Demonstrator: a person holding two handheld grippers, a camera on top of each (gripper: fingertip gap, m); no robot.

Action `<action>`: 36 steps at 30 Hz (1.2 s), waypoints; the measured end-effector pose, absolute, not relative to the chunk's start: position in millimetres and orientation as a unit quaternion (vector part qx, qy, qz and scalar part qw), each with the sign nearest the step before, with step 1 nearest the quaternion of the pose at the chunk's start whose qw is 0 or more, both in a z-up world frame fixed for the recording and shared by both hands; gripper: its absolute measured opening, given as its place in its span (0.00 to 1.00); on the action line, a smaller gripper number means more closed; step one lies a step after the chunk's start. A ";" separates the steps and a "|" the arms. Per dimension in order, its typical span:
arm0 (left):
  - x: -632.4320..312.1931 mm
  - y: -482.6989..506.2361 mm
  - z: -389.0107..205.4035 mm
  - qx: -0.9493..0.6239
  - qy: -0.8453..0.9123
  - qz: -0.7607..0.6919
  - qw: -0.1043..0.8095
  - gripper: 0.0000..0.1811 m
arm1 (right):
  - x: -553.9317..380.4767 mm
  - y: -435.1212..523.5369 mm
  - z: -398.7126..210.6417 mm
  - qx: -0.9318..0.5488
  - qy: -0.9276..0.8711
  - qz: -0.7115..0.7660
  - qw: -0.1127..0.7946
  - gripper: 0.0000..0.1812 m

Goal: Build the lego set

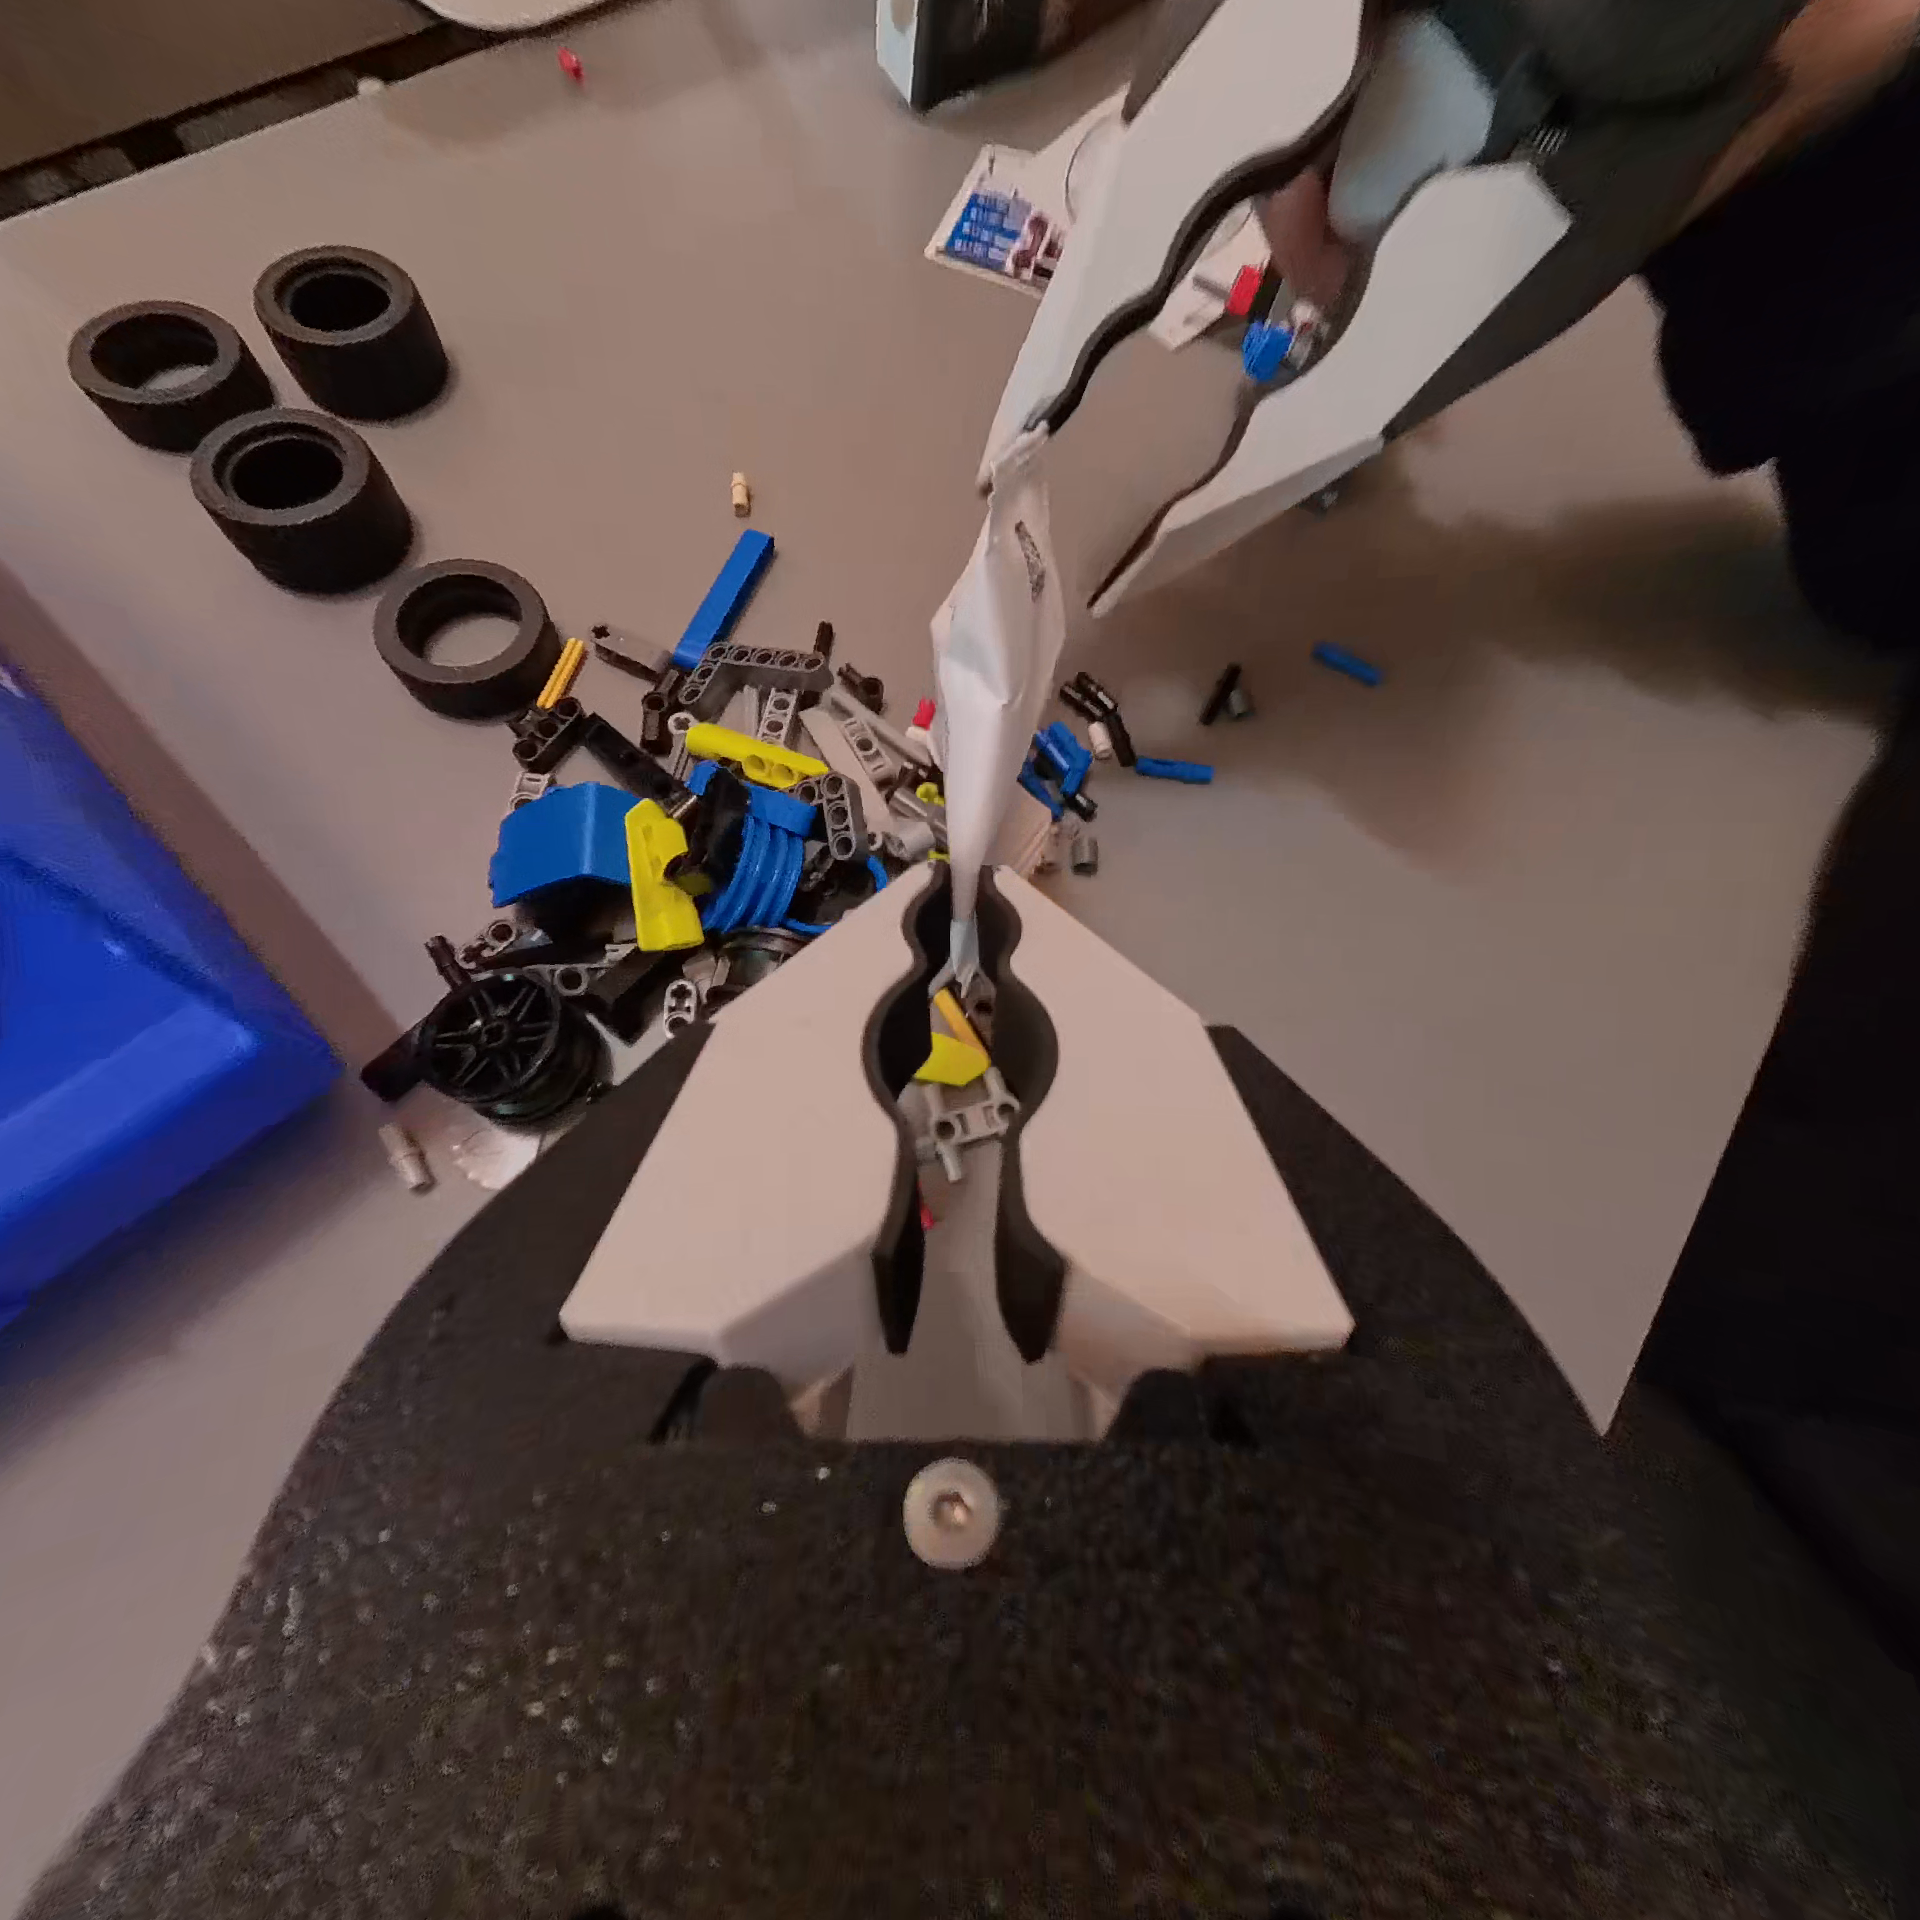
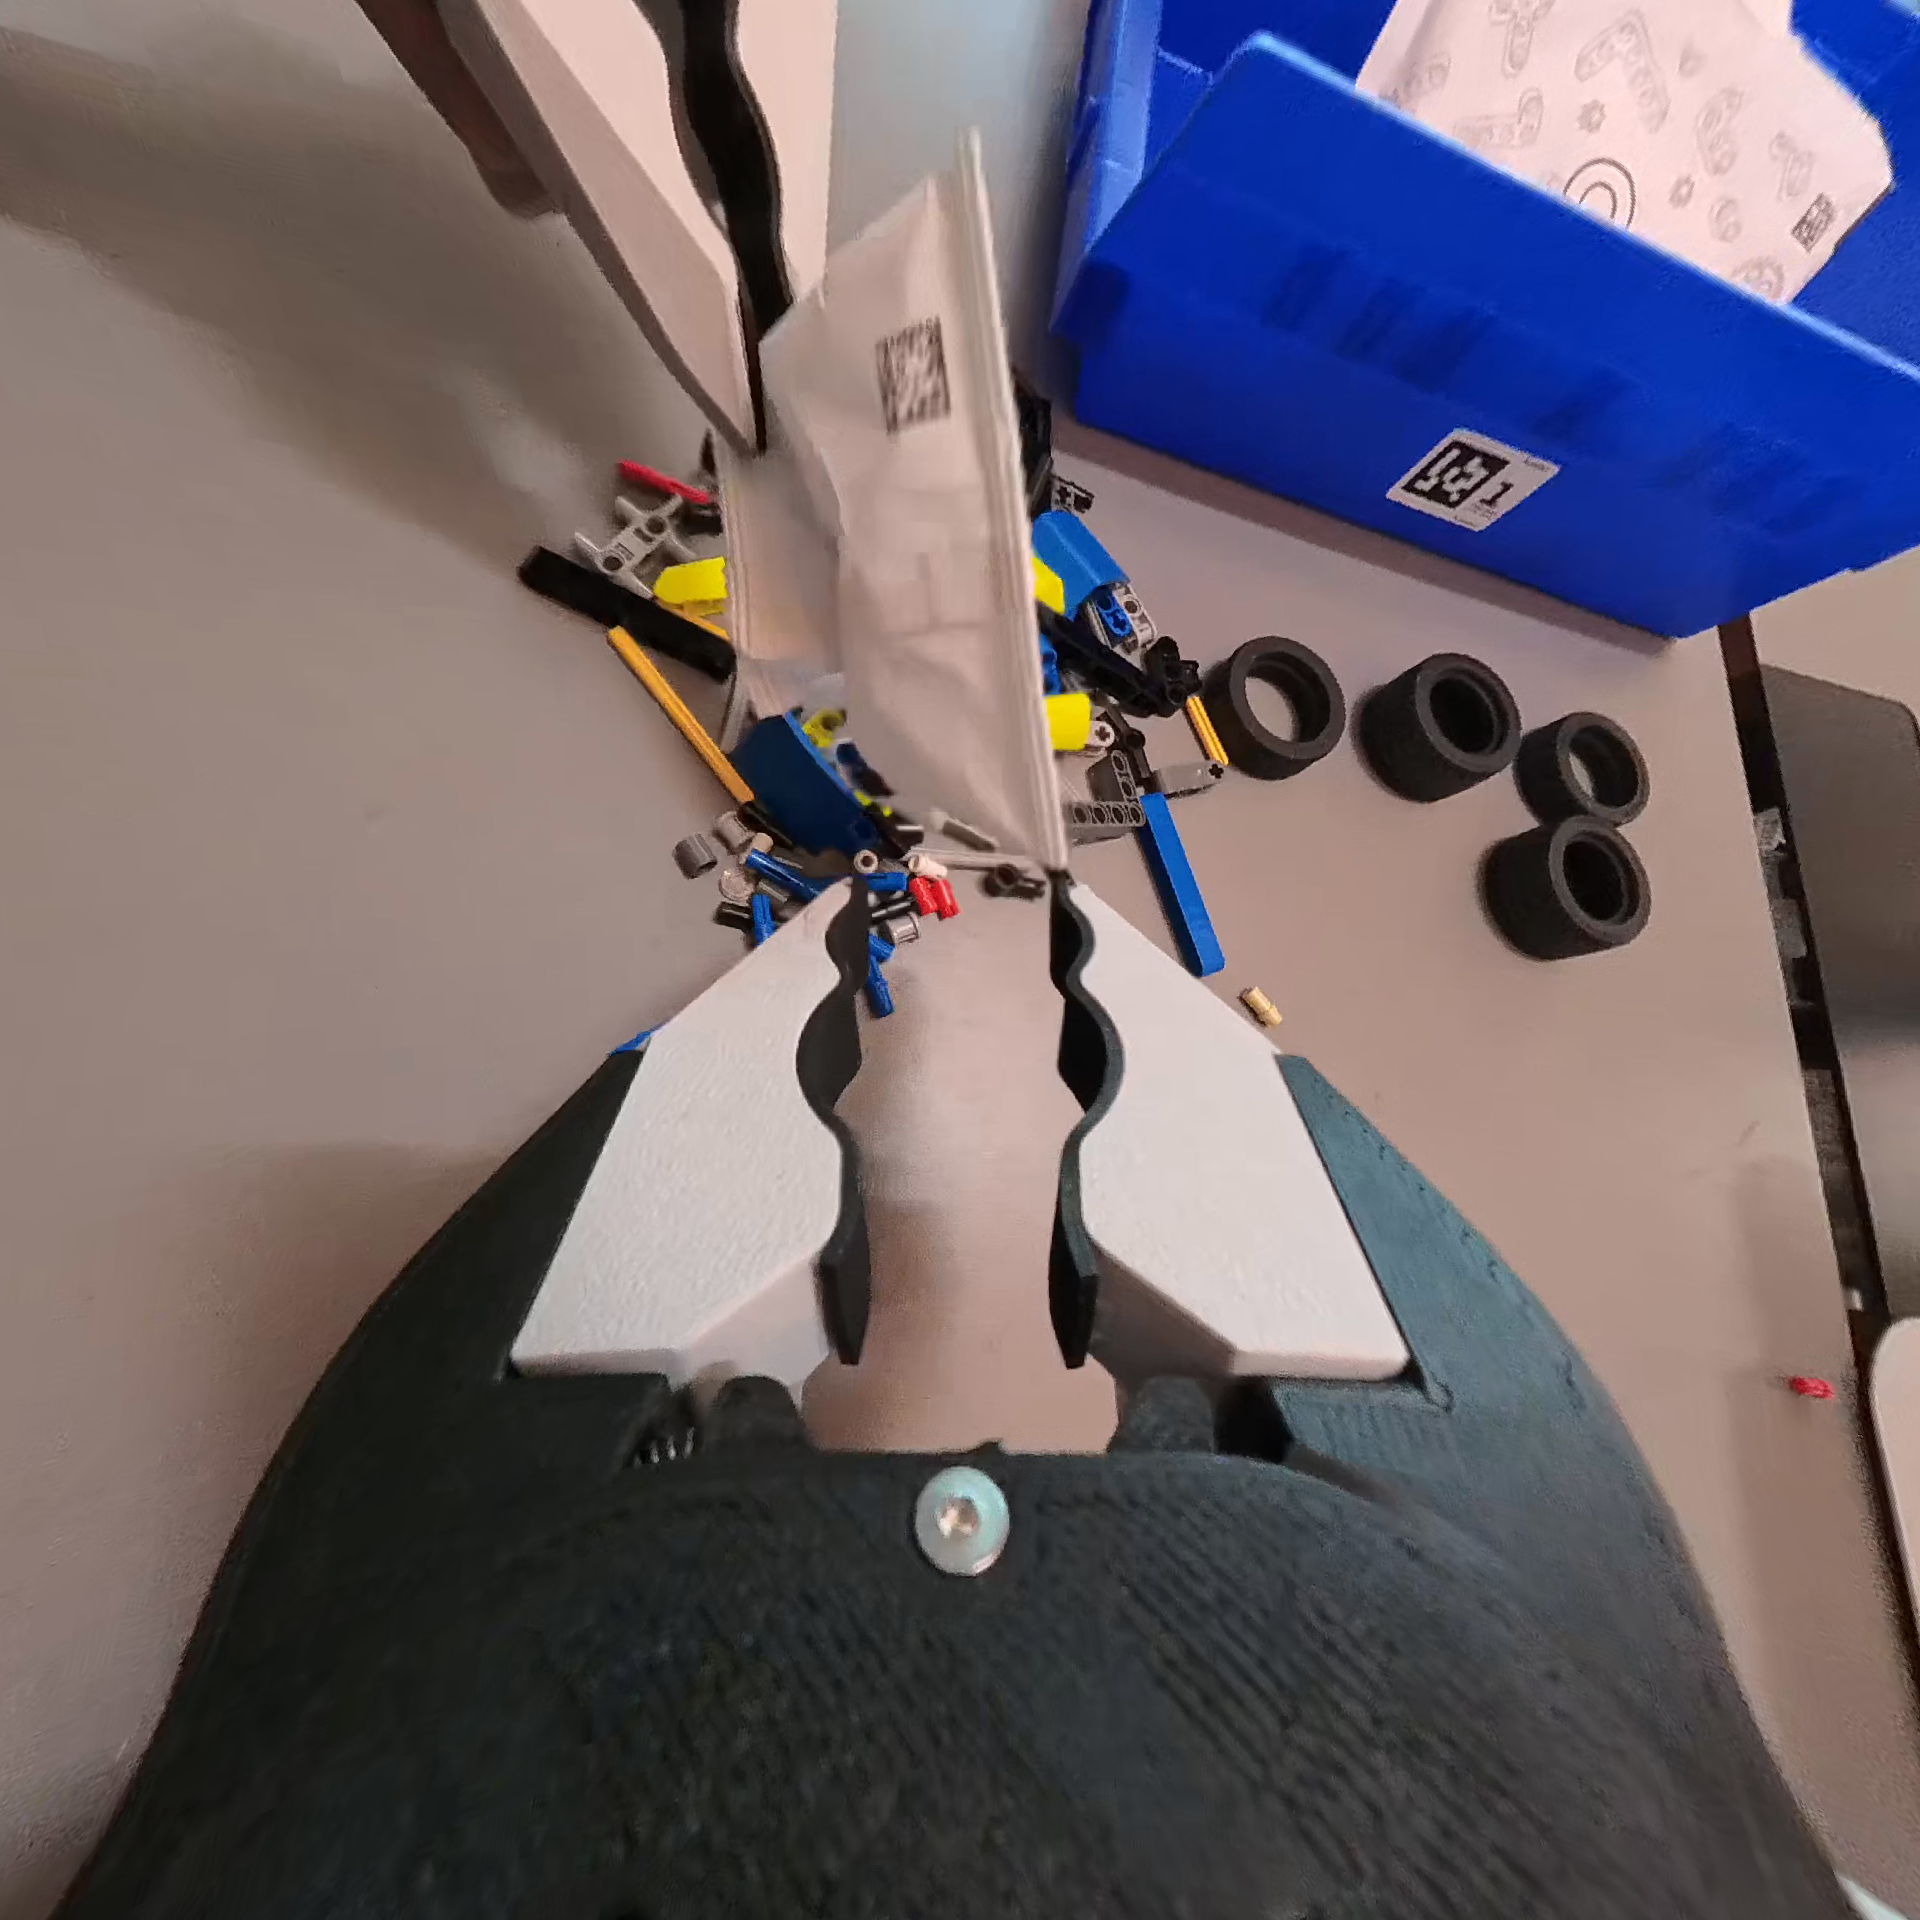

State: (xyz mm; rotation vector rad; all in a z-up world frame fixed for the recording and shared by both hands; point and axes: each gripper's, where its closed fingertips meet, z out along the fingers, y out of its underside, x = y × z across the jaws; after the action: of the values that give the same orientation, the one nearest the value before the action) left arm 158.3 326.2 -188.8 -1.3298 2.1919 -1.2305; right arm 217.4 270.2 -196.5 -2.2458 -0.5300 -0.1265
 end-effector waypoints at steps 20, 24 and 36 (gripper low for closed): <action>155.2 324.6 -168.1 -0.412 0.696 -0.577 0.115 0.01 | 196.9 298.2 -184.7 -0.845 -0.186 0.034 0.501 0.12; 158.6 324.7 -173.3 -0.413 0.709 -0.561 0.112 0.01 | 205.6 296.4 -191.1 -0.850 -0.211 -0.006 0.483 0.06; 166.9 326.9 -153.9 -0.405 0.697 -0.584 0.093 0.01 | 224.5 301.1 -194.3 -0.850 -0.212 -0.084 0.476 0.13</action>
State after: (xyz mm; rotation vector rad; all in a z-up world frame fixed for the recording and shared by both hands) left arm 166.9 326.9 -153.9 -1.2030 2.0677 -1.7339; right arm 224.5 301.1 -194.3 -2.0766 -0.5176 -0.2041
